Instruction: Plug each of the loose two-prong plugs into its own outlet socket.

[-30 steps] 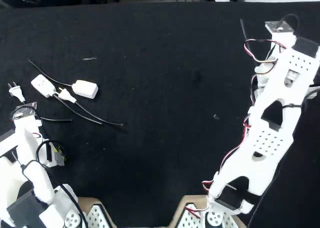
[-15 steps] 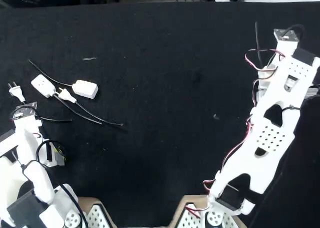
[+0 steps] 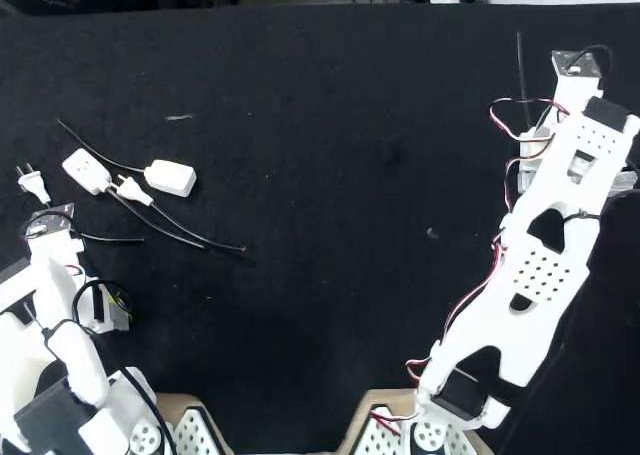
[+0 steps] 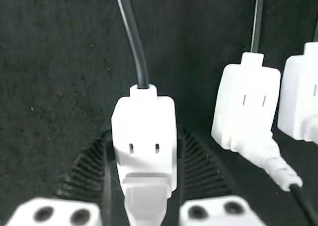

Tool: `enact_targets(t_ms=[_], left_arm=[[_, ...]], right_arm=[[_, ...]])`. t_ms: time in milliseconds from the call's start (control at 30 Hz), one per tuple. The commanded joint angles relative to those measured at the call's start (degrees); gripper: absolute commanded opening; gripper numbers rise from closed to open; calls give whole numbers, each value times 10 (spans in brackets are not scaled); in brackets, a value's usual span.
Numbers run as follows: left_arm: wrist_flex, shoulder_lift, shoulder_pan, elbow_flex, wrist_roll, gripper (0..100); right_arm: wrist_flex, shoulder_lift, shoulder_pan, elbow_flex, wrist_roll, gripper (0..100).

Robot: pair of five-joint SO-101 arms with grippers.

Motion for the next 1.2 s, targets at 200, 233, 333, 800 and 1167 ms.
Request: enact_targets(t_ms=[200, 233, 333, 800, 1167], left_arm=[[-14, 8, 7, 15, 5, 205], [-14, 8, 7, 15, 5, 205], [-13, 8, 7, 15, 5, 205], [-13, 8, 7, 15, 5, 205], [-13, 8, 7, 15, 5, 205]], right_arm=[[-15, -7, -12, -28, -2, 11], [-15, -5, -11, -28, -2, 11], [-15, 18, -11, -34, -2, 11], [-40, 54, -28, -35, -2, 93], [-35, 52, -55, -133, -6, 248]])
